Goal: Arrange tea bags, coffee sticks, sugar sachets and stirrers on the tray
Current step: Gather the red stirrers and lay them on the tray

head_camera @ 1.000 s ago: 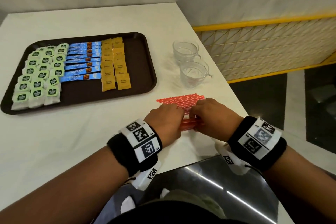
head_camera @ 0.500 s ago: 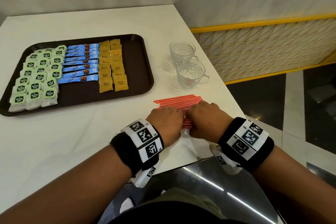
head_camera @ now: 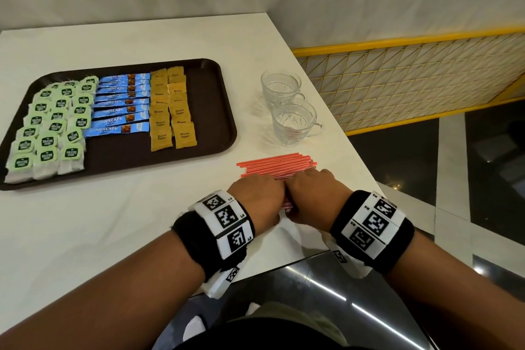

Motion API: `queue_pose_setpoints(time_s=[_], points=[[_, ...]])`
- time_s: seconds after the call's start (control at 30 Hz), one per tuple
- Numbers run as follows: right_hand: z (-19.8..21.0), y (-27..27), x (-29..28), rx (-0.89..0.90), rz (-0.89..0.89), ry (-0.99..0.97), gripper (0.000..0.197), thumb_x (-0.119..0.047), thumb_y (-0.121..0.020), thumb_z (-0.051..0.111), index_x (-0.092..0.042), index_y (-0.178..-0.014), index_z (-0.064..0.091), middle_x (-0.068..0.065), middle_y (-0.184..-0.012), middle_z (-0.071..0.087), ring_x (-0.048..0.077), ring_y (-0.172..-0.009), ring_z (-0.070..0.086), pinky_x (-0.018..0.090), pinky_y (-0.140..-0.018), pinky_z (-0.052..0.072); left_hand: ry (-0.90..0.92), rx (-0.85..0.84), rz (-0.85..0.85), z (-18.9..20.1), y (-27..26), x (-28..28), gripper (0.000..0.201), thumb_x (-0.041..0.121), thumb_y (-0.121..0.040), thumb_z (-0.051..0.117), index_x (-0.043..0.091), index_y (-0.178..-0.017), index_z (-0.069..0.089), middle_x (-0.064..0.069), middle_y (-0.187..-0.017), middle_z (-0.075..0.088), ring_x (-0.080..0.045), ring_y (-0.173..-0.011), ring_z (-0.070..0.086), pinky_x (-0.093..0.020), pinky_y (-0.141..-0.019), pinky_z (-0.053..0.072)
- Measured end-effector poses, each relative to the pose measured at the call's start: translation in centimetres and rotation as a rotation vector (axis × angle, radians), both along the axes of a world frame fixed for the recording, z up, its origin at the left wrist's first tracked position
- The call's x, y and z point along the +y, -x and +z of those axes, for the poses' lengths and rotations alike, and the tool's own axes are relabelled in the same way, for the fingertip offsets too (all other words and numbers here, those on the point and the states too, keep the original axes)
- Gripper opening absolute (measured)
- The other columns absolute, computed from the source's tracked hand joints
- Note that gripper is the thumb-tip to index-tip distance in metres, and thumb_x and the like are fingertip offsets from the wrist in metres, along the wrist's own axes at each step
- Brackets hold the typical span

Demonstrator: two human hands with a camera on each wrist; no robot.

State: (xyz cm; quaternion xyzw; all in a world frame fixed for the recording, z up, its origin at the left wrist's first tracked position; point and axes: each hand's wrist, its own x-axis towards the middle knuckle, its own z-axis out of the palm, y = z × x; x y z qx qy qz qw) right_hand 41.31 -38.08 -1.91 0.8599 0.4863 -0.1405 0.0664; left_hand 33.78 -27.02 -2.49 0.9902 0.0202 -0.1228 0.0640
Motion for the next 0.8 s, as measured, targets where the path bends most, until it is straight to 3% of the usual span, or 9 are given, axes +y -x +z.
queue_pose_setpoints(time_s=[0.17,0.4,0.53,0.67,0.8], points=[[-0.2,0.1,-0.1,-0.014,0.021,-0.001,0.029,-0.035,-0.084,0.058,-0.018,-0.108,0.056,0.003,-0.11,0.061,0.026,-0.104,0.055,0.038,-0.09,0.042,0.034,0.003,0.013,-0.4,0.0,0.1,0.026,0.025,-0.086,0.06,0.014,-0.108,0.06,-0.007,-0.11,0.063,-0.026,-0.096,0.061,-0.03,-0.072,0.042],[-0.1,-0.1,-0.4,0.007,0.015,-0.056,0.031,-0.035,-0.087,0.052,-0.018,-0.112,0.05,0.002,-0.114,0.06,0.026,-0.107,0.055,0.038,-0.091,0.039,0.043,-0.028,-0.004,0.5,0.3,1.0,0.022,0.024,-0.09,0.052,0.014,-0.11,0.054,-0.007,-0.108,0.064,-0.026,-0.092,0.061,-0.03,-0.068,0.036],[0.2,-0.1,-0.1,0.034,0.049,-0.134,0.027,-0.03,-0.087,0.051,-0.018,-0.11,0.048,0.002,-0.106,0.064,0.026,-0.096,0.06,0.033,-0.08,0.038,0.089,0.012,-0.005,1.2,0.7,2.5,0.026,0.029,-0.088,0.053,0.018,-0.111,0.05,-0.004,-0.107,0.063,-0.022,-0.085,0.057,-0.029,-0.067,0.034],[0.1,0.4,1.0,0.161,0.071,-0.218,0.036,-0.036,-0.086,0.059,-0.02,-0.118,0.054,0.002,-0.112,0.066,0.022,-0.099,0.062,0.033,-0.083,0.049,0.119,-0.015,-0.041,2.5,1.4,4.4,0.027,0.036,-0.086,0.056,0.024,-0.11,0.053,0.001,-0.106,0.064,-0.021,-0.091,0.059,-0.027,-0.067,0.035],[0.9,1.0,2.9,0.235,0.09,-0.328,0.029,-0.043,-0.089,0.057,-0.02,-0.106,0.063,0.002,-0.093,0.069,0.019,-0.081,0.062,0.025,-0.066,0.037,0.309,-0.072,0.057,4.3,2.9,7.5,0.024,0.039,-0.076,0.071,0.029,-0.096,0.062,0.007,-0.088,0.066,-0.011,-0.077,0.061,-0.027,-0.066,0.046]])
